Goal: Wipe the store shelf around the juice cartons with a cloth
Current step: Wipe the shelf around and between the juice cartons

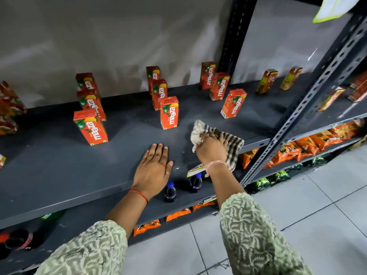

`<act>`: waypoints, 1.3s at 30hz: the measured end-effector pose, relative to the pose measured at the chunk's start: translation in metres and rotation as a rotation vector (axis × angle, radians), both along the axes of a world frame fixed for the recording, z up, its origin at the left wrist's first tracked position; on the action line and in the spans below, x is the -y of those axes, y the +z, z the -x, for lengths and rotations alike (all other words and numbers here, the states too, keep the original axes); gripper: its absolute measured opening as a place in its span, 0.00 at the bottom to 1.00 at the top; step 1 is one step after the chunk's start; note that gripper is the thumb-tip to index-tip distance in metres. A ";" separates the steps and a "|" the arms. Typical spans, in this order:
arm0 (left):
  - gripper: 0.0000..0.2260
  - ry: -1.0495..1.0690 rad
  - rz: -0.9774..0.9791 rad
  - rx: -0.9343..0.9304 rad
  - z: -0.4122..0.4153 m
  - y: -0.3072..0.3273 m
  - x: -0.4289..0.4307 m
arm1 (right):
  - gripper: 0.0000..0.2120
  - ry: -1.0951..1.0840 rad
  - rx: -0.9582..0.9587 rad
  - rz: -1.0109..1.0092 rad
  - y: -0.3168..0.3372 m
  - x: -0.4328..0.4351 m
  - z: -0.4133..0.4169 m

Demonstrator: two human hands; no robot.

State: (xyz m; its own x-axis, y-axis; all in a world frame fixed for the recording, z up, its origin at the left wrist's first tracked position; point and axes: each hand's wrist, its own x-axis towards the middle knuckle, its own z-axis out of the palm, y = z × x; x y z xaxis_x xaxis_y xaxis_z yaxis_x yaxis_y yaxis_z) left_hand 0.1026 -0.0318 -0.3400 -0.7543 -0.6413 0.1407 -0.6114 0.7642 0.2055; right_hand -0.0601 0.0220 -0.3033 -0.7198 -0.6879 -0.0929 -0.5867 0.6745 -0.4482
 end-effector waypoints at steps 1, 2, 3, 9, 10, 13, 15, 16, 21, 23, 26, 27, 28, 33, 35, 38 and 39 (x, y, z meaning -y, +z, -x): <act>0.35 0.000 0.003 0.012 0.004 -0.001 0.000 | 0.19 -0.058 0.005 0.013 0.001 -0.003 0.008; 0.34 -0.001 0.011 0.020 0.007 -0.001 0.001 | 0.19 -0.113 0.000 0.034 0.003 -0.004 0.016; 0.32 -0.003 0.020 0.026 0.009 -0.001 0.001 | 0.20 -0.145 -0.013 0.056 0.004 -0.002 0.021; 0.25 0.001 0.060 0.045 0.013 -0.002 0.003 | 0.22 0.035 -0.008 -0.013 -0.005 0.026 0.030; 0.25 0.001 0.069 0.049 0.014 -0.002 0.004 | 0.21 0.026 -0.005 -0.014 -0.008 0.026 0.033; 0.26 0.001 0.070 0.054 0.014 -0.003 0.002 | 0.21 -0.059 -0.026 0.005 -0.011 0.014 0.043; 0.27 0.003 0.050 0.045 0.014 -0.002 0.002 | 0.20 -0.149 -0.049 -0.006 -0.012 0.001 0.053; 0.28 0.003 0.042 0.039 0.014 -0.002 0.002 | 0.20 -0.194 -0.064 -0.031 -0.013 -0.006 0.059; 0.32 -0.064 0.043 -0.001 0.029 0.001 0.000 | 0.18 -0.319 -0.104 -0.020 -0.004 -0.017 0.075; 0.35 -0.120 0.010 -0.003 0.042 0.002 -0.004 | 0.22 -0.156 -0.122 -0.059 -0.005 -0.010 0.070; 0.37 -0.172 -0.018 0.005 0.060 0.003 -0.011 | 0.23 -0.154 -0.057 -0.108 -0.004 -0.006 0.072; 0.37 -0.186 -0.019 0.009 0.066 0.003 -0.013 | 0.23 -0.187 -0.067 -0.130 -0.002 -0.010 0.077; 0.38 -0.190 -0.024 0.009 0.068 0.004 -0.013 | 0.22 -0.216 -0.077 -0.153 -0.001 -0.010 0.080; 0.36 -0.245 -0.021 0.009 0.091 0.001 -0.013 | 0.21 -0.379 -0.066 -0.119 0.006 -0.017 0.106; 0.35 -0.263 0.018 0.026 0.098 -0.001 -0.012 | 0.22 -0.343 -0.096 -0.142 0.008 -0.015 0.117; 0.35 -0.263 0.079 0.071 0.097 -0.002 -0.010 | 0.29 -0.246 -0.028 -0.195 0.006 -0.012 0.129; 0.34 -0.259 0.084 0.076 0.097 -0.003 -0.009 | 0.32 -0.248 -0.011 -0.207 0.006 -0.011 0.134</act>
